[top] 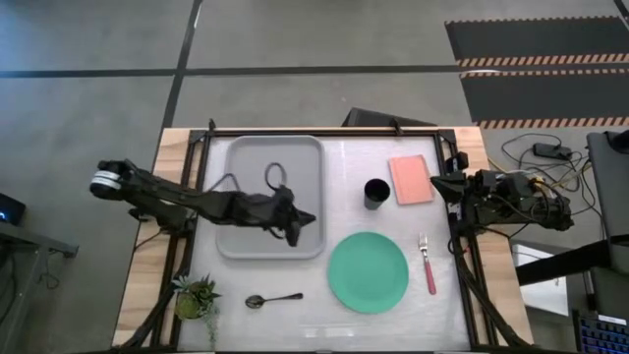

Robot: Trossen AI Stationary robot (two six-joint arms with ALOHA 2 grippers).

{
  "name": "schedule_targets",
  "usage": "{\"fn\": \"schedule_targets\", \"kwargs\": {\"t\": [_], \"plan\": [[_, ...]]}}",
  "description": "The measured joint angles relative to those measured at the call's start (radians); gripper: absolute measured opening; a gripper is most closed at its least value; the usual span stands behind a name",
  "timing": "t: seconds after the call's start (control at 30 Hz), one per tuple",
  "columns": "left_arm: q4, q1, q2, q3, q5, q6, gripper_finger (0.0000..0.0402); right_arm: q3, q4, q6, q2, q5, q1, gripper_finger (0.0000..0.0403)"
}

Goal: Pick and place plate/cup/fork/spoon on tray
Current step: Put the light green plate on the gray serving tray

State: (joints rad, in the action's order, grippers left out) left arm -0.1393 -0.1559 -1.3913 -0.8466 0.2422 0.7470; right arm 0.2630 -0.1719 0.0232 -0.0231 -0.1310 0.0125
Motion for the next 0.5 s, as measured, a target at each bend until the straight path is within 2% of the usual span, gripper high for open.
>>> {"fn": "schedule_targets", "kwargs": {"t": [0.13,0.27,0.33,0.5], "plan": [[0.092,-0.008,-0.114,-0.132,-0.034,-0.054,0.0000,0.000,0.005,-0.014,0.000,-0.038,0.000,0.0009],[0.094,-0.008,-0.208,-0.234,-0.172,-0.151,0.0000,-0.002,0.022,-0.046,0.000,-0.038,0.000,0.0009],[0.109,-0.008,-0.239,-0.255,-0.201,-0.155,0.0000,-0.002,0.032,-0.060,0.000,-0.037,0.000,0.0009],[0.074,-0.007,-0.264,-0.254,-0.190,-0.201,0.0000,-0.002,0.054,-0.076,0.000,-0.037,0.000,0.0009]]}}
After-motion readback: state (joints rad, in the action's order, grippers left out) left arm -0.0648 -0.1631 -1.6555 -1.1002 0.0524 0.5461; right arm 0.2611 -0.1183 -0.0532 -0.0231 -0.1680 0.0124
